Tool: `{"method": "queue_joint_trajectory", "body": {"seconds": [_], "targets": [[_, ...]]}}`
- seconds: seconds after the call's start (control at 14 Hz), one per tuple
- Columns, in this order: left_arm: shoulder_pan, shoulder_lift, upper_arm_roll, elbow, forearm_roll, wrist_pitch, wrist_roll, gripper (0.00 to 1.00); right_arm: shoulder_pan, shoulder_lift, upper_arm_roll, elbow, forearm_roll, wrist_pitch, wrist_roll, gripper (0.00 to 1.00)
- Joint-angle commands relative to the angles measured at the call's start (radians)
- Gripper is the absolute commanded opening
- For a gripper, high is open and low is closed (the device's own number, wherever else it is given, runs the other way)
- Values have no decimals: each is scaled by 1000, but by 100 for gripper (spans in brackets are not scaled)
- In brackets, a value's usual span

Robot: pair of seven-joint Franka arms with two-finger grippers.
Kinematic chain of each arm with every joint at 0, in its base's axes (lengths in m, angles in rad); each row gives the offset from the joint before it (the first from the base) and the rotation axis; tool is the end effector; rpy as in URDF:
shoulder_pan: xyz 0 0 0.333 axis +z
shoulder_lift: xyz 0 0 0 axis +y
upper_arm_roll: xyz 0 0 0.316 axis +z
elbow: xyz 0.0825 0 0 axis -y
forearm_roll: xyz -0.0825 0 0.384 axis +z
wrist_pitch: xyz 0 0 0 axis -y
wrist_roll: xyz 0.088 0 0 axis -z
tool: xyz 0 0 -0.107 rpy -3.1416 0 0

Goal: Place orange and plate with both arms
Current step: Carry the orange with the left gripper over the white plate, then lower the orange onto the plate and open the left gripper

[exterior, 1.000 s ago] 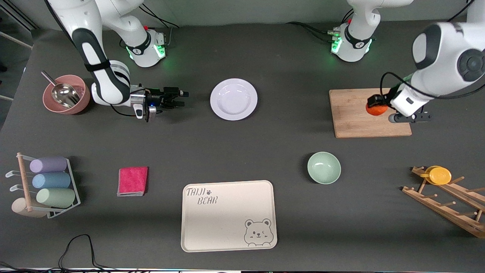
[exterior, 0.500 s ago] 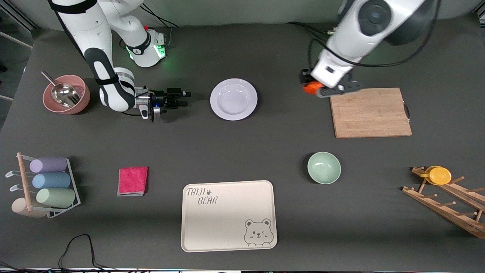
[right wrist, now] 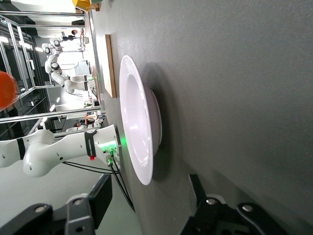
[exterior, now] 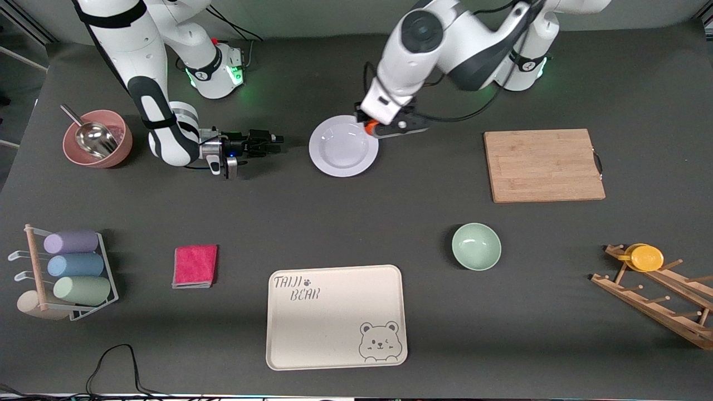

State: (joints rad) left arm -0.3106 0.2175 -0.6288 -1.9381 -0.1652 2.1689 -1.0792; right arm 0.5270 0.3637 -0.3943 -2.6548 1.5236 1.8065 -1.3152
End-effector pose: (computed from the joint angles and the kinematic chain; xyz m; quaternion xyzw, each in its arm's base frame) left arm 0.3625 -0.4806 0.4000 0.9835 0.1208 -0.0990 0.0915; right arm 0.3211 0.1056 0.1169 -0.8267 -0.0263 0.0761 0.5568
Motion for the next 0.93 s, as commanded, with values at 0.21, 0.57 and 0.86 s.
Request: {"method": "queue_joint_trajectory", "body": {"seconds": [0.21,0.57,0.86], "targets": [[-157,301,15,41,278,195,-275,47,2,30,-5,10,26,-16,-67,59],[-211,393,58,41,384,301,-349,47,-22,75,-3,21,32,-18,-116,59],[-220,390,73,36,386,267,-375,100,-21,77,-3,21,33,-18,-116,59]]}}
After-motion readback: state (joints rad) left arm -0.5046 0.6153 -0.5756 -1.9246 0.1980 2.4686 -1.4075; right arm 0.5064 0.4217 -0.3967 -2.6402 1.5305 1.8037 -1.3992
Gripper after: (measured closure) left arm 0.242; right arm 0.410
